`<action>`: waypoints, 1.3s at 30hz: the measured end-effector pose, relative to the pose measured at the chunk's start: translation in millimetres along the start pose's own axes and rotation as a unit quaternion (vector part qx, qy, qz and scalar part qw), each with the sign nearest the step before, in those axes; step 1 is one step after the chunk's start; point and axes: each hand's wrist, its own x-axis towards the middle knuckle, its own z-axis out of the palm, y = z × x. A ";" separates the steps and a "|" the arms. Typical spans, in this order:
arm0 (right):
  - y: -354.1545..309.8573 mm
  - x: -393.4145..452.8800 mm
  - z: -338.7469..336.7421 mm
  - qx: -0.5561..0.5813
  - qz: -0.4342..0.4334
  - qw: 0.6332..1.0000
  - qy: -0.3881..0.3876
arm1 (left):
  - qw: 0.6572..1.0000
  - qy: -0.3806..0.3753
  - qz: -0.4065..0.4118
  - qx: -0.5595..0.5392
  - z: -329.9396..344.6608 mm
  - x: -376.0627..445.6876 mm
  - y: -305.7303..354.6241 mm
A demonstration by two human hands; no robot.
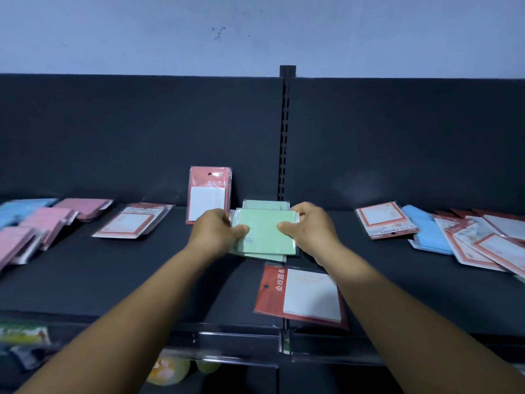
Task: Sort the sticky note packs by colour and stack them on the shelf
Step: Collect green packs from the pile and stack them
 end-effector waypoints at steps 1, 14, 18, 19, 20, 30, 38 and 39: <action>-1.1 -0.3 2.2 -0.017 0.001 1.000 -0.003 | 1.000 -0.003 -0.004 0.018 0.6 0.7 -1.2; -7.2 -31.5 -12.4 -0.154 -0.029 0.987 -0.044 | 0.961 -0.083 0.205 0.166 1.3 -16.3 8.3; -6.8 -56.1 -29.6 -0.163 -0.014 0.982 -0.094 | 0.936 -0.134 0.281 0.168 6.1 -34.4 17.1; -6.0 -63.0 -33.9 -0.173 -0.009 0.979 -0.111 | 0.928 -0.151 0.293 0.172 8.3 -39.1 18.5; -5.1 -69.6 -37.8 -0.189 -0.004 0.974 -0.128 | 0.921 -0.169 0.304 0.177 10.4 -44.1 19.7; 30.2 -95.2 -64.9 -0.250 0.063 0.956 -0.142 | 0.865 -0.276 0.368 0.201 44.4 -74.7 21.3; 60.7 -89.5 -111.5 -0.261 0.097 0.954 -0.109 | 0.872 -0.277 0.364 0.174 94.3 -81.7 56.0; 64.8 -87.2 -117.1 -0.261 0.098 0.955 -0.104 | 0.876 -0.274 0.359 0.169 100.9 -81.7 62.1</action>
